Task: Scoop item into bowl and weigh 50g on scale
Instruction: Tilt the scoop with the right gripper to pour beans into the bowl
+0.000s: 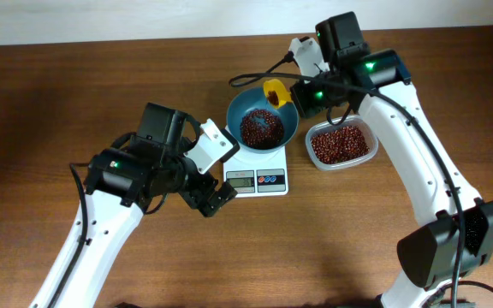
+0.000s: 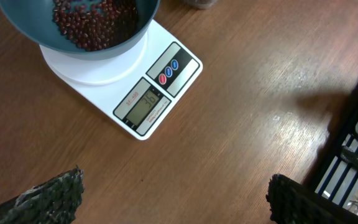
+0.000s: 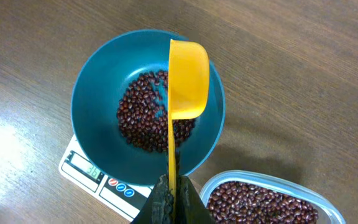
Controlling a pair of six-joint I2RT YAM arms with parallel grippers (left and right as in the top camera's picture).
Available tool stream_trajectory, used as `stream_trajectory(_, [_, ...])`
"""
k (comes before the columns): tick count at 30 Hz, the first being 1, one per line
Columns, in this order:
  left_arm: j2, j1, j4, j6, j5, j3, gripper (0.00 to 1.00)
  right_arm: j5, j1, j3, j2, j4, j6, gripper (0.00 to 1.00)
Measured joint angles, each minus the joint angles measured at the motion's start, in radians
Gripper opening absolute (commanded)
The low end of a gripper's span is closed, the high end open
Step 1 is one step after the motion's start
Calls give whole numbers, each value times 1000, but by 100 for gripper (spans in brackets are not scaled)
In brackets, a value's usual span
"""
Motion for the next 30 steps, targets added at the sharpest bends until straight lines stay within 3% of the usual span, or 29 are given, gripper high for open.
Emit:
stream_trajectory(22, [0,0,0,0,0,0,99,-74,0,0,-1,-13,-8,4])
stream_trajectory(30, [0,0,0,0,0,0,99,-79,0,0,-13,-95,-14,4])
